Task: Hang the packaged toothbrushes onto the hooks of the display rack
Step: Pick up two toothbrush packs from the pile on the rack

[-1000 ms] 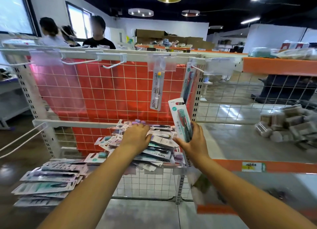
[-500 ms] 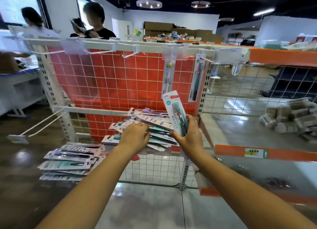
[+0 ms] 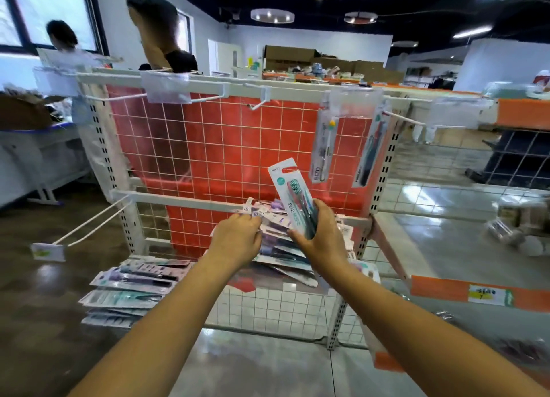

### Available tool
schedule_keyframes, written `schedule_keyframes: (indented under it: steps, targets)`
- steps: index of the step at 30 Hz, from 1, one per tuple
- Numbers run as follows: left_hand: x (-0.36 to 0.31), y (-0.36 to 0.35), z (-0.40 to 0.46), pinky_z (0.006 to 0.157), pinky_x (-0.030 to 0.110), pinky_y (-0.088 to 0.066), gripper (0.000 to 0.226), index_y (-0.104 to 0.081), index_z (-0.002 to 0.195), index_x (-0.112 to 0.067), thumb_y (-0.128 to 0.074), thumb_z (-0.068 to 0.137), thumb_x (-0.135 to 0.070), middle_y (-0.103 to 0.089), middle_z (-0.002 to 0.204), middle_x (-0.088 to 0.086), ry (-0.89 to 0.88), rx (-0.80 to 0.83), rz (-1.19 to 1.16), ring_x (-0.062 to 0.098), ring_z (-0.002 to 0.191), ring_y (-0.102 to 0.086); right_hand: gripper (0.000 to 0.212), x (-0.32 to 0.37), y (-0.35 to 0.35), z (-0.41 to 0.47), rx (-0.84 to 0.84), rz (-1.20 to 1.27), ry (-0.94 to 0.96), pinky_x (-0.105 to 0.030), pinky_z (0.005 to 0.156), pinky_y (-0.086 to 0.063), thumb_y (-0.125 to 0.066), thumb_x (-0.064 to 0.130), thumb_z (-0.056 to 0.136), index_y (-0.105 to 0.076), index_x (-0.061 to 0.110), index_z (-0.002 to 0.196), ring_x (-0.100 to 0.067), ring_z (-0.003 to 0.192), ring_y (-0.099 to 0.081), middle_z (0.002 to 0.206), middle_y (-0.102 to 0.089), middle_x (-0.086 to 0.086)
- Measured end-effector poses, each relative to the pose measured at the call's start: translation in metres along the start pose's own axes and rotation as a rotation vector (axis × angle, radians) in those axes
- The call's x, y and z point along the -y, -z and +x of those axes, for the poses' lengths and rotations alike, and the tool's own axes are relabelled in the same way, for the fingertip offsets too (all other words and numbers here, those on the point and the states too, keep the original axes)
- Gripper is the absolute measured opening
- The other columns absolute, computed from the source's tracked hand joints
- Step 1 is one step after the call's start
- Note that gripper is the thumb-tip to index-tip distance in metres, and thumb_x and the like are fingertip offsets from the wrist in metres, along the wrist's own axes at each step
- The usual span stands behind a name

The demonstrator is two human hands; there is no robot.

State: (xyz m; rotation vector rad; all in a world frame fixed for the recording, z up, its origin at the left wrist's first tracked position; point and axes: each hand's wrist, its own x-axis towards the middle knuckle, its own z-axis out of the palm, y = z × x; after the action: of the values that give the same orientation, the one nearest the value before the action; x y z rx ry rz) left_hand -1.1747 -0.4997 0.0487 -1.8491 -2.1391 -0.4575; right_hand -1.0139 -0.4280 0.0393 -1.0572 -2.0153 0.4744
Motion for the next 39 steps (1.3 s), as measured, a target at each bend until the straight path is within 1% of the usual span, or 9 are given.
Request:
schedule_keyframes:
  steps: [4,9,13,19,21,26,31,36,39]
  targets:
    - [0.030,0.002,0.014,0.084,0.034,-0.044,0.033,-0.052,0.123,-0.015,-0.040,0.095,-0.028,-0.060,0.119,0.004,0.005,0.031,0.060,0.023,0.107,-0.054,0.078,0.019,-0.024,0.032,-0.005,0.020,0.091,-0.028,0.079,-0.056,-0.073,0.032,0.079,-0.029,0.011,0.139,-0.014,0.112,-0.051,0.127,-0.045,-0.007]
    - [0.061,0.001,0.031,0.083,0.033,-0.044,0.031,-0.055,0.119,-0.016,-0.039,0.095,-0.028,-0.061,0.118,0.003,0.034,0.038,0.064,0.022,0.107,-0.055,0.079,0.048,-0.046,0.070,0.007,0.051,0.117,-0.038,0.078,-0.058,-0.072,0.031,0.079,-0.026,0.017,0.141,-0.019,0.110,-0.055,0.127,-0.043,-0.004]
    - [0.073,-0.004,0.041,0.083,0.036,-0.044,0.031,-0.057,0.118,-0.015,-0.041,0.095,-0.028,-0.063,0.115,0.005,0.033,0.032,0.010,0.024,0.105,-0.055,0.078,0.062,-0.053,0.088,-0.018,0.049,0.162,-0.036,0.077,-0.058,-0.071,0.029,0.081,-0.024,0.017,0.142,-0.017,0.108,-0.056,0.125,-0.043,-0.004]
    - [0.072,-0.013,0.050,0.086,0.037,-0.044,0.033,-0.057,0.121,-0.012,-0.043,0.094,-0.024,-0.062,0.117,0.008,0.021,0.047,-0.023,0.026,0.108,-0.055,0.076,0.064,-0.054,0.095,-0.107,0.087,0.194,-0.035,0.074,-0.059,-0.071,0.024,0.081,-0.026,0.011,0.142,-0.017,0.107,-0.056,0.124,-0.043,-0.008]
    - [0.070,-0.017,0.053,0.085,0.037,-0.045,0.031,-0.059,0.117,-0.011,-0.045,0.093,-0.023,-0.063,0.114,0.008,0.019,0.050,-0.031,0.027,0.107,-0.056,0.077,0.063,-0.054,0.095,-0.122,0.090,0.206,-0.035,0.075,-0.059,-0.070,0.023,0.082,-0.025,0.010,0.142,-0.018,0.107,-0.056,0.123,-0.043,-0.009]
    - [0.065,-0.021,0.059,0.084,0.037,-0.047,0.029,-0.060,0.115,-0.012,-0.048,0.090,-0.023,-0.064,0.111,0.007,0.018,0.049,-0.066,0.026,0.106,-0.056,0.082,0.061,-0.059,0.092,-0.110,0.063,0.212,-0.034,0.077,-0.057,-0.068,0.024,0.084,-0.017,0.019,0.147,-0.018,0.107,-0.055,0.123,-0.042,-0.007]
    - [0.068,-0.020,0.055,0.083,0.036,-0.048,0.027,-0.060,0.114,-0.014,-0.049,0.090,-0.022,-0.064,0.113,0.005,0.015,0.057,-0.092,0.025,0.104,-0.058,0.082,0.066,-0.063,0.101,-0.126,0.078,0.213,-0.041,0.071,-0.059,-0.068,0.025,0.084,-0.017,0.021,0.148,-0.019,0.106,-0.055,0.120,-0.041,-0.007]
    - [0.073,-0.024,0.052,0.086,0.035,-0.049,0.030,-0.057,0.120,-0.013,-0.050,0.094,-0.026,-0.063,0.114,0.006,-0.011,0.058,-0.102,0.023,0.104,-0.058,0.082,0.064,-0.067,0.104,-0.156,0.057,0.209,-0.039,0.065,-0.059,-0.068,0.026,0.084,-0.018,0.019,0.148,-0.020,0.101,-0.057,0.120,-0.041,-0.009]
    - [0.070,-0.026,0.055,0.085,0.035,-0.047,0.030,-0.057,0.121,-0.015,-0.050,0.093,-0.025,-0.064,0.114,0.005,-0.016,0.066,-0.108,0.024,0.106,-0.057,0.081,0.066,-0.071,0.106,-0.155,0.060,0.191,-0.034,0.065,-0.058,-0.067,0.029,0.084,-0.018,0.018,0.148,-0.019,0.102,-0.057,0.121,-0.042,-0.010]
